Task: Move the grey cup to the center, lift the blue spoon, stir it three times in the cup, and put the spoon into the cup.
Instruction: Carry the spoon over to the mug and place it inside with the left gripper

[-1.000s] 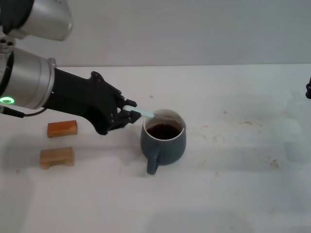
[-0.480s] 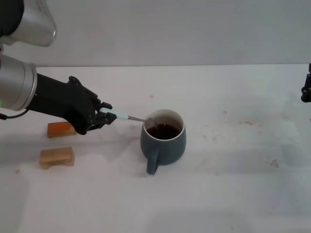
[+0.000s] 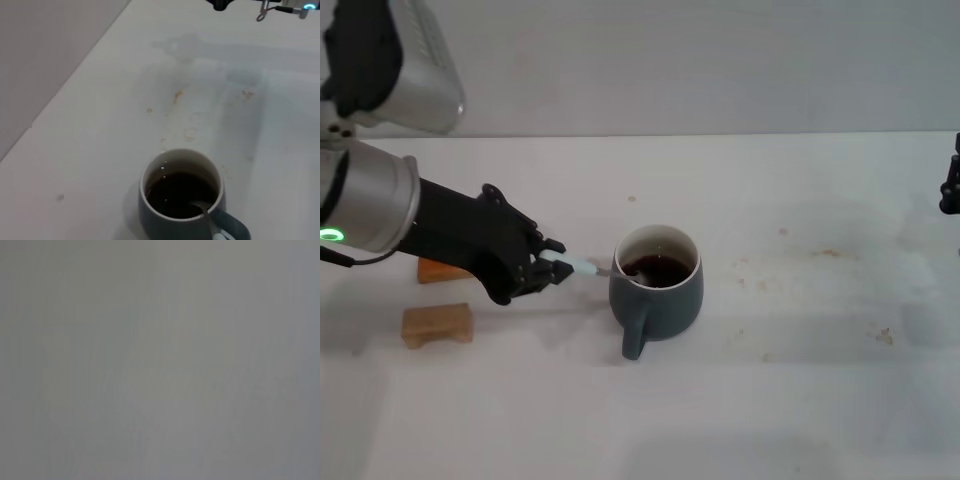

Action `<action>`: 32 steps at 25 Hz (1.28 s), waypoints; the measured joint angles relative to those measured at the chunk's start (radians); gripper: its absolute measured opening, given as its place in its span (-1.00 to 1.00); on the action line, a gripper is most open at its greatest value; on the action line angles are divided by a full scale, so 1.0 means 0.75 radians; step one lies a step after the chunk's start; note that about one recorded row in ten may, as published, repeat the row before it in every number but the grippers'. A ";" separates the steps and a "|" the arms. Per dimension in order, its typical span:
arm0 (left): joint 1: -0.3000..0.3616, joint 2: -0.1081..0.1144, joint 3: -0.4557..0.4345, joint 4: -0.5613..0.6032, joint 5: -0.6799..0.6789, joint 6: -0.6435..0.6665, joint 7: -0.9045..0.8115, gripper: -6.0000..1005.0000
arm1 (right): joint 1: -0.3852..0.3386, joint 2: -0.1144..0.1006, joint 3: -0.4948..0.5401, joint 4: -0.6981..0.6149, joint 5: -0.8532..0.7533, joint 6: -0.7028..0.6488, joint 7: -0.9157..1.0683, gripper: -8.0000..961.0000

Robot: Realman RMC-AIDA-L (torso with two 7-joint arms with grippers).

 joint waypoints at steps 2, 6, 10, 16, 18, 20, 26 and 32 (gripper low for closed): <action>0.000 0.000 0.000 0.000 0.000 0.000 0.000 -0.64 | -0.002 0.000 -0.002 0.002 0.000 0.000 0.000 -0.88; -0.019 0.000 0.060 0.003 0.000 0.015 -0.012 -0.65 | -0.002 0.000 -0.005 0.003 0.000 0.000 0.000 -0.88; -0.073 0.000 0.067 0.037 -0.001 0.013 -0.024 -0.65 | -0.002 0.000 -0.007 0.003 0.000 0.000 0.000 -0.88; -0.151 0.000 0.091 0.099 -0.001 0.011 -0.029 -0.64 | -0.002 0.000 -0.008 0.004 0.000 -0.007 0.000 -0.88; -0.161 0.000 0.100 0.104 -0.001 0.013 -0.030 -0.64 | -0.003 0.000 -0.013 0.005 0.000 -0.011 0.000 -0.88; -0.208 -0.001 0.120 0.128 0.000 0.016 -0.042 -0.65 | -0.004 0.000 -0.020 0.005 0.000 -0.012 0.000 -0.88; -0.290 -0.007 0.143 0.185 0.000 0.043 -0.060 -0.65 | -0.005 0.000 -0.025 0.001 0.000 -0.013 0.000 -0.88; -0.343 -0.007 0.189 0.255 0.000 0.104 -0.075 -0.65 | -0.005 -0.002 -0.024 -0.008 0.000 -0.014 0.000 -0.88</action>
